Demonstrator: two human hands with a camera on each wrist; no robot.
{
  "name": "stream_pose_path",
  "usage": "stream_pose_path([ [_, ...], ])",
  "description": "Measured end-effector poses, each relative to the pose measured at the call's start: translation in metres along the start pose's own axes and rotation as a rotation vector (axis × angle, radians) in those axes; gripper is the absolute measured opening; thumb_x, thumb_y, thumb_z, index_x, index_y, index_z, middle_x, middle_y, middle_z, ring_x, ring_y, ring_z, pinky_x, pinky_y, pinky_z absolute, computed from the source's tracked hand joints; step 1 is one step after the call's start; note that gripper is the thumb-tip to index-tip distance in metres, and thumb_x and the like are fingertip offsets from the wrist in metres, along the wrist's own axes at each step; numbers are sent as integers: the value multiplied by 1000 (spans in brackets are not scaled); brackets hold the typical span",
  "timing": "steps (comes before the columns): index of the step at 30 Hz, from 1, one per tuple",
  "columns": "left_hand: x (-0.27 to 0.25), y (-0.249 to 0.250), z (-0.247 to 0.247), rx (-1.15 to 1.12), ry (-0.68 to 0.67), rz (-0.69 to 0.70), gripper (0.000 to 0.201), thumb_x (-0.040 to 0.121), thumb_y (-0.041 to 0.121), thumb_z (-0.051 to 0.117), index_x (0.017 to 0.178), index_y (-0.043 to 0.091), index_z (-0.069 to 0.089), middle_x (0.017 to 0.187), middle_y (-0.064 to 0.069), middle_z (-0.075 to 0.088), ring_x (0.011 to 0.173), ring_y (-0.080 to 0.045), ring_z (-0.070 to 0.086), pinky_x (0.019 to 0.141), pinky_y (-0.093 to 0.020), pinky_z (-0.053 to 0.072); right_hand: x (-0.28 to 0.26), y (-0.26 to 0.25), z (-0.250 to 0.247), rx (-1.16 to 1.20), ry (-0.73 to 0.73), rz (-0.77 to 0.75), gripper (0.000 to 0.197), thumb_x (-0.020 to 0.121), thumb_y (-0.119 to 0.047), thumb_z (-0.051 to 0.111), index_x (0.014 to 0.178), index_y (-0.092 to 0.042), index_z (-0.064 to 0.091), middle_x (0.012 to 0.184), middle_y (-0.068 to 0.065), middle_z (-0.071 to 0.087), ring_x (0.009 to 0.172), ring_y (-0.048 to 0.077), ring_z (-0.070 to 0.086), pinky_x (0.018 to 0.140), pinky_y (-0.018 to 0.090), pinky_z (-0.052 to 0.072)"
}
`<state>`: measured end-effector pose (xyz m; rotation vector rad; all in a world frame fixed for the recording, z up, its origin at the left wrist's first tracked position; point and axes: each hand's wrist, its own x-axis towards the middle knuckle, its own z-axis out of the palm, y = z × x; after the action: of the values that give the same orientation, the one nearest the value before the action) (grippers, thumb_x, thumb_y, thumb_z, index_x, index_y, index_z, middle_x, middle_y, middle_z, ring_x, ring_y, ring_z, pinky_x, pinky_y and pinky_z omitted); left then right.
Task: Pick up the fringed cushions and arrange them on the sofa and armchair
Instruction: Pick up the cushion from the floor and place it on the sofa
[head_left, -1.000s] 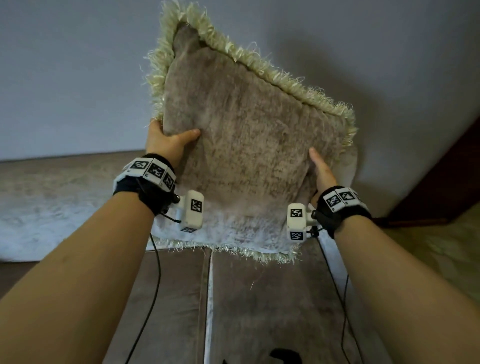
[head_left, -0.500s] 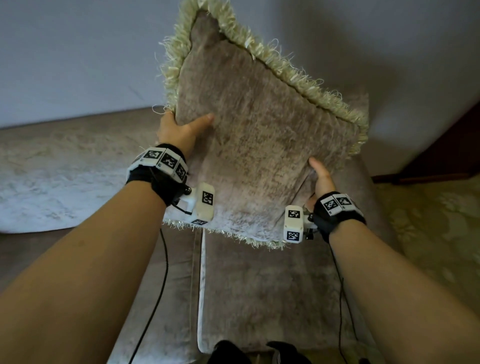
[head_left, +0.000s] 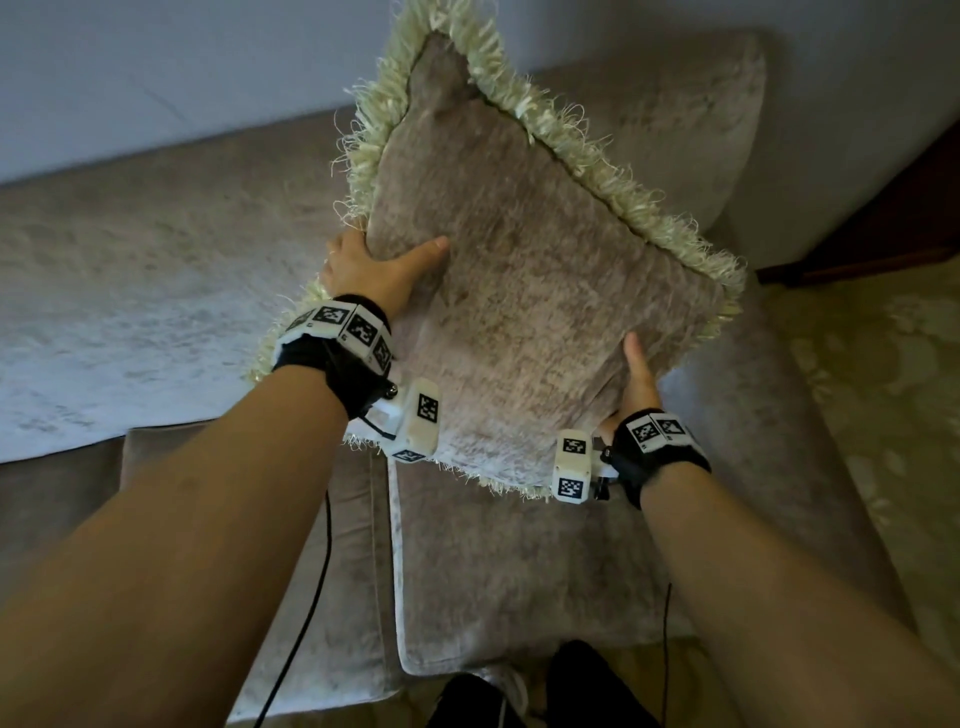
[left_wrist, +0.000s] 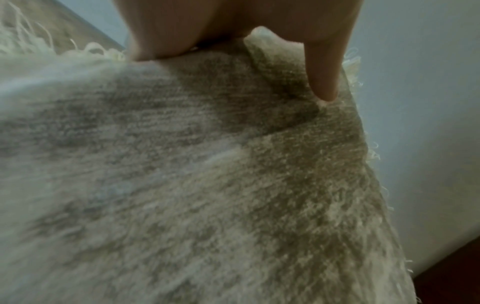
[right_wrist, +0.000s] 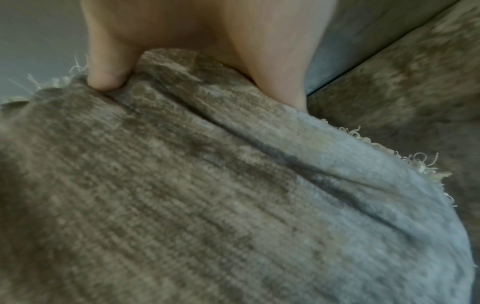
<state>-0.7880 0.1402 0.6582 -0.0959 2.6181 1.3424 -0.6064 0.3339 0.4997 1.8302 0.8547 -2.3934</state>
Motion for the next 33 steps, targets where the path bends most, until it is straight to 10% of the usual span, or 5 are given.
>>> stream_pose_path([
  [17,68,-73,89,-30,-82,-72,116,29,93,71,130,40,52,131,5,62,126,-25,57,101,-52,51,115,25,-16,-34,-3,83,140,27,-91,76,149,-33,42,160,4,37,143,31,40,115,58,33],
  [25,54,-71,104,346,-128,-204,107,82,60,69,160,32,2,169,-13,-7,156,-36,-4,123,-57,8,118,8,-3,-403,201,39,165,7,-105,51,155,-37,24,161,2,33,138,36,44,111,59,38],
  [33,36,-54,86,233,-220,-256,109,73,57,77,158,28,16,160,-12,35,142,-38,41,114,-52,41,82,-30,19,-648,147,-9,135,36,-94,48,151,-25,36,153,8,45,128,36,55,106,54,44],
])
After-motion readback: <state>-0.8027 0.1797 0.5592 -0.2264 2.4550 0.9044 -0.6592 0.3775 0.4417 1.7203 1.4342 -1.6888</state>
